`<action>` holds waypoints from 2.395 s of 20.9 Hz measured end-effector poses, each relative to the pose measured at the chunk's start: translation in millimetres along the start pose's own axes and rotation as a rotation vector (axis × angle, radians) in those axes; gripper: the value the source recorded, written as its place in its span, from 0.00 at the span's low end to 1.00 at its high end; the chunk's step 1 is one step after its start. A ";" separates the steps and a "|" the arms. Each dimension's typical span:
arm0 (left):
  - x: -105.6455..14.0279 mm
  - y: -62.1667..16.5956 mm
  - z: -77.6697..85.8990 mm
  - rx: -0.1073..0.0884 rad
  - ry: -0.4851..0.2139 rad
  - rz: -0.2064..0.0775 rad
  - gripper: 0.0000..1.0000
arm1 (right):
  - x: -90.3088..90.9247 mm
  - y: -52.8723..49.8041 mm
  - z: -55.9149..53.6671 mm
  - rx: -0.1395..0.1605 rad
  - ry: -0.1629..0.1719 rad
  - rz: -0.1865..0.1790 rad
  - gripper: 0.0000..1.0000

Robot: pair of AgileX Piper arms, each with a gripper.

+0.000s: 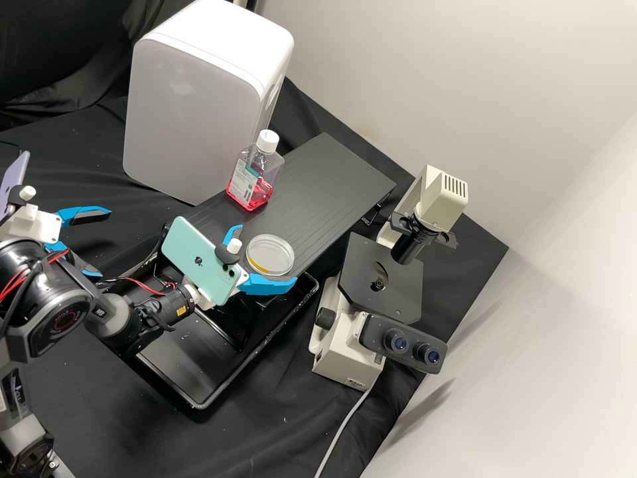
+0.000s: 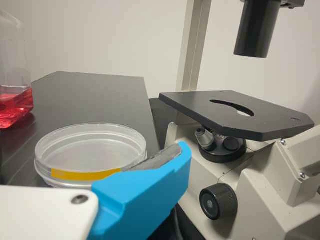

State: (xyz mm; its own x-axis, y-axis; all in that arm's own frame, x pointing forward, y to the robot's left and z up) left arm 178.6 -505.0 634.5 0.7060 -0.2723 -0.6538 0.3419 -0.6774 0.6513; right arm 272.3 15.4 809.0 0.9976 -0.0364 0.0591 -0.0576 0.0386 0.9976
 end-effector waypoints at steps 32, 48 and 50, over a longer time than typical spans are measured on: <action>-26.5 30.2 -15.7 -0.001 0.063 0.132 1.00 | -1.7 3.3 1.0 0.032 0.015 0.028 1.00; -26.2 29.4 -13.8 0.000 0.055 0.129 1.00 | -1.6 4.5 2.3 0.032 0.010 0.032 1.00; -26.1 29.1 -13.9 0.000 0.055 0.127 1.00 | -1.6 4.5 2.3 0.032 0.010 0.032 1.00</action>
State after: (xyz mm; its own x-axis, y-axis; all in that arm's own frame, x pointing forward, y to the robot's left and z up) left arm 178.7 -508.1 675.9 0.7765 -0.3184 -0.5438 0.2471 -0.6400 0.7276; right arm 270.3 13.3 813.5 0.9955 -0.0252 0.0910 -0.0908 0.0073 0.9958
